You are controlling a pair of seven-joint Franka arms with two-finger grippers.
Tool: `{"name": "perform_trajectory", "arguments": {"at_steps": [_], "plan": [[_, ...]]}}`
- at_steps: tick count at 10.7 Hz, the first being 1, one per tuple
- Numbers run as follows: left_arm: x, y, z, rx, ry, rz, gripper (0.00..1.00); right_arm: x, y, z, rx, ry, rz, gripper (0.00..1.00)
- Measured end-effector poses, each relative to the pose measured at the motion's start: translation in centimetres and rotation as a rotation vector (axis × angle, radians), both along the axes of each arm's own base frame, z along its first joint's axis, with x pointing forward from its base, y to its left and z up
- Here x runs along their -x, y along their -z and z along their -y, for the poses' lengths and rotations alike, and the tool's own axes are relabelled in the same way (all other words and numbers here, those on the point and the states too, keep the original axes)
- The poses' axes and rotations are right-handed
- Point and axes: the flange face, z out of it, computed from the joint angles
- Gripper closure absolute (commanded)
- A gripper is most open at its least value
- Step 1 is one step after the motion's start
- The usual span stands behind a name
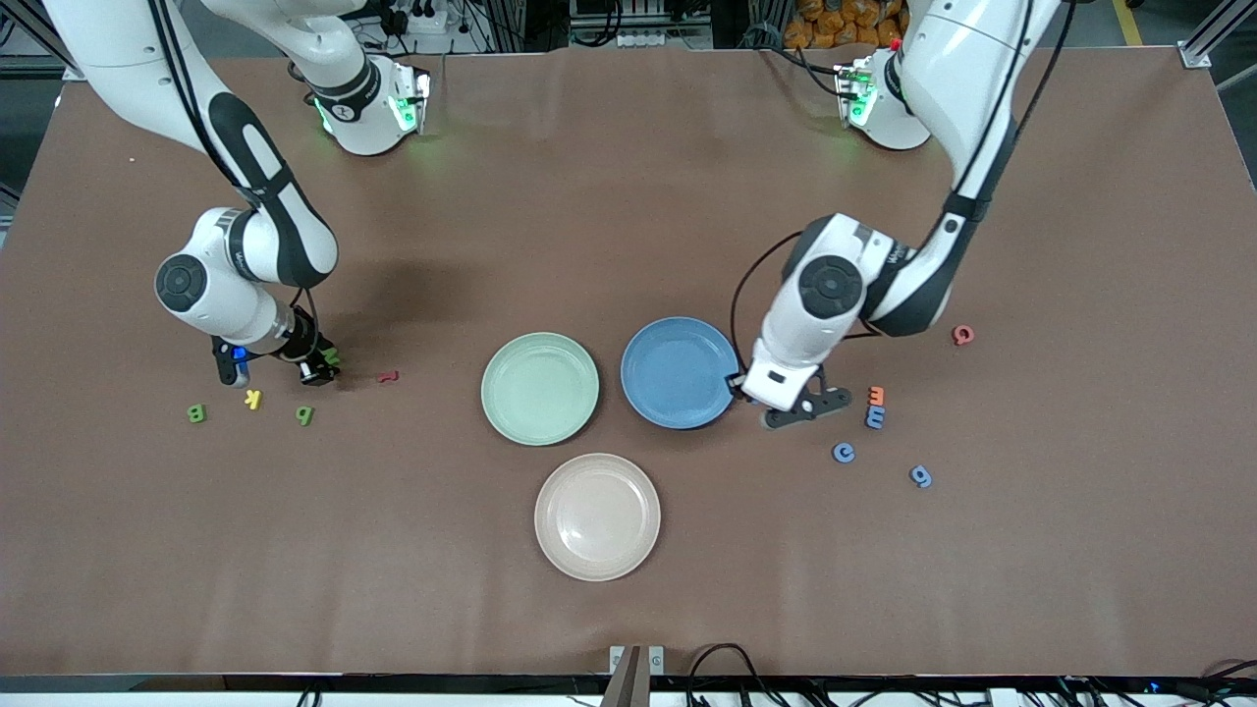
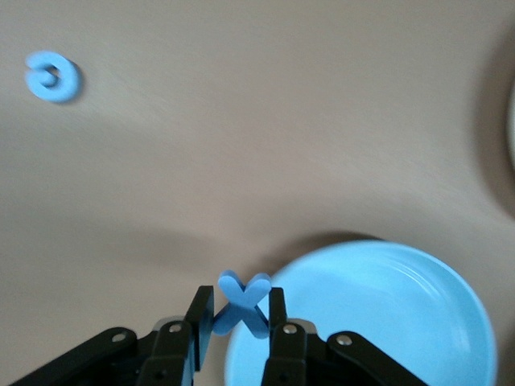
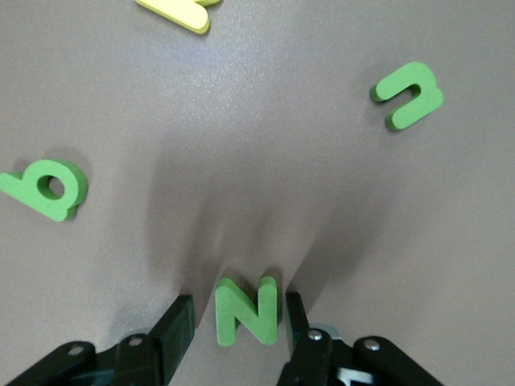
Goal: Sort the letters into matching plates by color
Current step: 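Drop the blue X onto the blue plate while the right gripper lifts the N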
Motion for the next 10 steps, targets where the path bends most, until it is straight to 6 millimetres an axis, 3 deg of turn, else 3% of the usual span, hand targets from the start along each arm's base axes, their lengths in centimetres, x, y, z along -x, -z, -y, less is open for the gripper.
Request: {"name": "perform_trajectory", "arguments": {"at_steps": [2, 7, 8, 9, 10], "plan": [[1.0, -0.5, 2.3, 0.008, -0.003, 0.006, 1.0, 0.0, -0.1, 0.1, 0.0, -0.002, 0.001, 0.71], [3.9, 1.2, 6.9, 0.002, 0.027, -0.017, 1.0, 0.1, -0.3, 0.4, -0.003, -0.028, -0.004, 0.76], [3.8, 0.8, 7.2, 0.0, 0.026, -0.018, 0.37, 0.1, -0.3, 0.4, -0.004, -0.055, -0.003, 0.76], [3.4, 0.3, 7.2, 0.0, 0.023, -0.015, 0.0, 0.1, -0.3, 0.5, -0.006, -0.092, -0.002, 0.76], [2.9, -0.1, 7.0, 0.002, 0.017, -0.01, 0.0, 0.0, -0.4, 0.5, -0.009, -0.139, -0.002, 0.77]]}}
